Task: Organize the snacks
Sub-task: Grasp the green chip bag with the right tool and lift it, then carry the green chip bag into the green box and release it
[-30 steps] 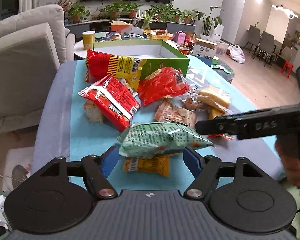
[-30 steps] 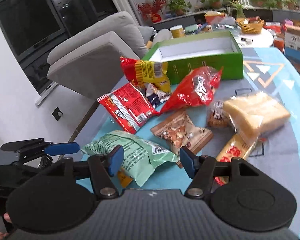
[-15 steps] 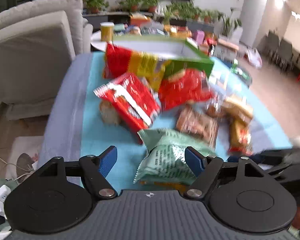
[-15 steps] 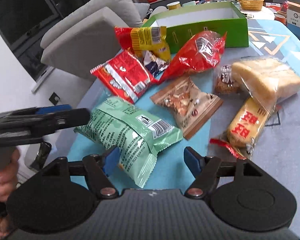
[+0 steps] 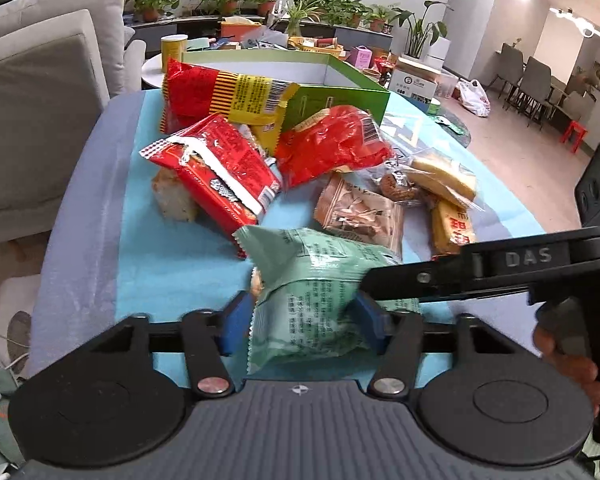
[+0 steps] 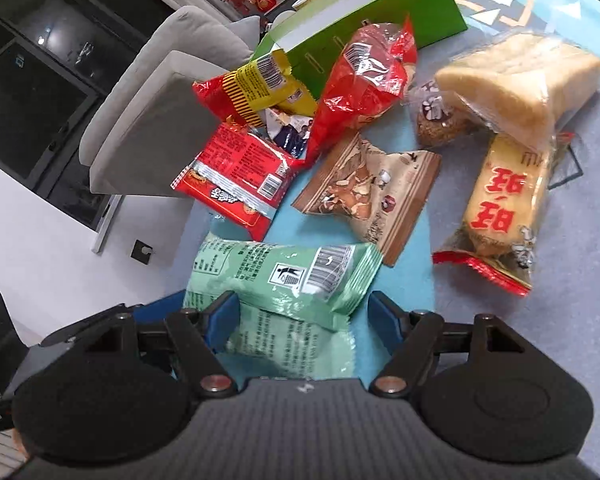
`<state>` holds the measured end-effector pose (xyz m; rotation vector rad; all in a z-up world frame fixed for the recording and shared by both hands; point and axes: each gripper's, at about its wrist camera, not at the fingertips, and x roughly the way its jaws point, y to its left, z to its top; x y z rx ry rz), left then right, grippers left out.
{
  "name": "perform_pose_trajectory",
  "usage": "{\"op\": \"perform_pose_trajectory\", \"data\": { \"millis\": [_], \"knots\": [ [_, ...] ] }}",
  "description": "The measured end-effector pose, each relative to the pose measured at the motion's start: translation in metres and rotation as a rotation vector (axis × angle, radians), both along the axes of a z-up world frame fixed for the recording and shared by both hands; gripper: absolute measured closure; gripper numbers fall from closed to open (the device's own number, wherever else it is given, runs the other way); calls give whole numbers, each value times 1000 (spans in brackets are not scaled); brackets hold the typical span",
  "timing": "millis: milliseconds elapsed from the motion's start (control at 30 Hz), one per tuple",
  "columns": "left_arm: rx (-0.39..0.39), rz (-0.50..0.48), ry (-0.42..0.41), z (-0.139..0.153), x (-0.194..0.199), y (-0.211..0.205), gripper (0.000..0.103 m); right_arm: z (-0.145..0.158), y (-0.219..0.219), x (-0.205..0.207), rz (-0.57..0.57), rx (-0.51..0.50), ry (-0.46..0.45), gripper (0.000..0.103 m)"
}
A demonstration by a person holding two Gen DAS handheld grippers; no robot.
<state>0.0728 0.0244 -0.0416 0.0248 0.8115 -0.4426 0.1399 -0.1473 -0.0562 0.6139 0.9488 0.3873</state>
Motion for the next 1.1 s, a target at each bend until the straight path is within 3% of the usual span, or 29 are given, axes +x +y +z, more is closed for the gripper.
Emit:
{"op": "perform_pose_trajectory", "data": {
  "millis": [67, 133, 300, 533, 667, 900, 1100],
  "knots": [
    [18, 4, -29, 2, -3, -4, 60, 3, 2, 1, -6, 3, -5, 55],
    [35, 0, -68, 7, -6, -9, 63, 9, 1, 1, -3, 11, -30, 62],
    [36, -4, -210, 38, -5, -14, 64, 47, 4, 8, 2, -54, -191, 65],
    [-49, 65, -335, 90, 45, -21, 63, 106, -3, 54, -34, -115, -362, 65],
    [-29, 87, -411, 110, 80, -37, 63, 125, -8, 93, -70, -133, -407, 65],
    [-30, 93, -435, 114, 143, -51, 63, 120, -15, 150, -104, -132, -421, 65],
    [-12, 101, -366, 90, 198, -49, 63, 98, -17, 194, -99, -116, -363, 65]
  ]
}}
